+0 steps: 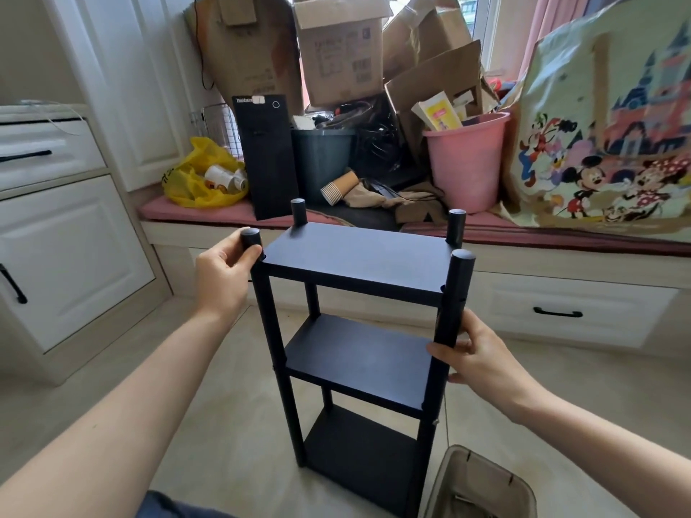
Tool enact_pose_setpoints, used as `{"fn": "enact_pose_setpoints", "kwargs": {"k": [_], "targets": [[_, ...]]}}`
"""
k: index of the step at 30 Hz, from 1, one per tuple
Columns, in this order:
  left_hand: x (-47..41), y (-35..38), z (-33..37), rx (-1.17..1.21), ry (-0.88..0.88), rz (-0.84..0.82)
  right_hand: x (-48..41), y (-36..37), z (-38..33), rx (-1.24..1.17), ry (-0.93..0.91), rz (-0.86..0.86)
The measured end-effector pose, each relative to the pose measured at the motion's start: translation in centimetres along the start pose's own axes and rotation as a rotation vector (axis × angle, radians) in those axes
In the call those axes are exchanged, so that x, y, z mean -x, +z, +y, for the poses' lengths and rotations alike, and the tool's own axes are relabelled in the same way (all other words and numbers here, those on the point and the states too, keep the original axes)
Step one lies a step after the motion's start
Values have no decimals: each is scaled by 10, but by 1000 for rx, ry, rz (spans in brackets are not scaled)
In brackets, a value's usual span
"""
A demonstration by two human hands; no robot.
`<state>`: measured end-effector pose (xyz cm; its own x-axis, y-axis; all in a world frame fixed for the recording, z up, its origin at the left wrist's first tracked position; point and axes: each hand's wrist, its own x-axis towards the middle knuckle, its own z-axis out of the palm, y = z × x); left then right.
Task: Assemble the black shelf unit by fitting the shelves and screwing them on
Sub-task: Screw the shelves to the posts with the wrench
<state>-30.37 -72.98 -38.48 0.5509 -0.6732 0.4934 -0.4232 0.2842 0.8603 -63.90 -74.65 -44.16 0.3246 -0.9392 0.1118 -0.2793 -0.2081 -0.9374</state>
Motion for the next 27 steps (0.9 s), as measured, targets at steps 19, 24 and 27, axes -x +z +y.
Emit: {"fn": "enact_pose_setpoints", "kwargs": {"k": [19, 24, 27], "targets": [[85, 66, 36, 35, -160, -580, -30, -43, -68, 307, 146, -112], [102, 94, 27, 261, -476, -823, -24, -59, -85, 561, 65, -131], [100, 111, 29, 433, -528, -880, -25, -63, -88, 487, -25, -48]]}}
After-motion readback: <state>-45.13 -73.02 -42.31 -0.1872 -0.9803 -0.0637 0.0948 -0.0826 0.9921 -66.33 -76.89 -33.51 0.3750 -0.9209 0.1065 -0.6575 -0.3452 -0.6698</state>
